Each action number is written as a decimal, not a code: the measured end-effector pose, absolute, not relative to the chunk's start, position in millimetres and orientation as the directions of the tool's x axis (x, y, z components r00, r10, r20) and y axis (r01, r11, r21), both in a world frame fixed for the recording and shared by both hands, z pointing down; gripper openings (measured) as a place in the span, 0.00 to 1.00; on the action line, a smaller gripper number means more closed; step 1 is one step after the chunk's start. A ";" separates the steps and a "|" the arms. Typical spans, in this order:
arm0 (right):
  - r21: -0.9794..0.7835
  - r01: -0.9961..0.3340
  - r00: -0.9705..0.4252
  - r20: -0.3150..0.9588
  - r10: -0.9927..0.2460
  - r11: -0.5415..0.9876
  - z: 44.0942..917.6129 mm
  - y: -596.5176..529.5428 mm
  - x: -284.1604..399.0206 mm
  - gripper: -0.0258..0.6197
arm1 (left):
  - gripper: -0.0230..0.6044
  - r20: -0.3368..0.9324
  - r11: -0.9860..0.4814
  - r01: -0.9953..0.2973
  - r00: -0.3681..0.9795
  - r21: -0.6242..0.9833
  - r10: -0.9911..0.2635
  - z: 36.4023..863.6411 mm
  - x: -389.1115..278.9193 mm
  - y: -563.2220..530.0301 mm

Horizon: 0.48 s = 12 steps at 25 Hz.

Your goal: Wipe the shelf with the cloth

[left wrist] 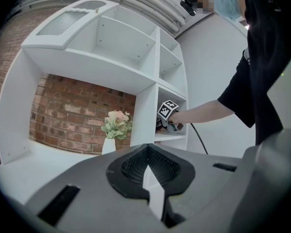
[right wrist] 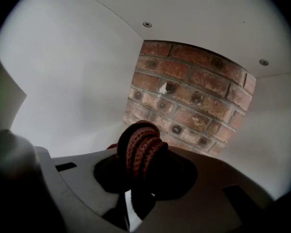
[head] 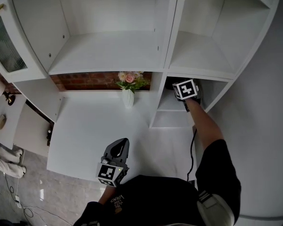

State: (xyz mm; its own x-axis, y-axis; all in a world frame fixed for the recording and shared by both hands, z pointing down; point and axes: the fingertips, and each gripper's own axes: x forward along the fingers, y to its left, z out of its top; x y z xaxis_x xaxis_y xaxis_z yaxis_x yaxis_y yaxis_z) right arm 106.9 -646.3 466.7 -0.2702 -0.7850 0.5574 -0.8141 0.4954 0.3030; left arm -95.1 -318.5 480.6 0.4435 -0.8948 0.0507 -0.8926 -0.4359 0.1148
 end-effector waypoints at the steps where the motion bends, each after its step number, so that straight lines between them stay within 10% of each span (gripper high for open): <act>1: 0.322 -0.817 -0.237 0.569 -0.787 0.479 467.0 -645.6 115.6 0.19 | 0.05 0.048 -0.441 -0.890 0.448 0.117 -0.893 480.5 -94.6 -318.9; 12: 0.782 -0.421 0.230 0.583 -0.780 0.460 464.4 -639.3 180.7 0.19 | 0.05 0.017 -0.477 -0.866 0.485 0.148 -0.874 481.1 -98.3 -321.6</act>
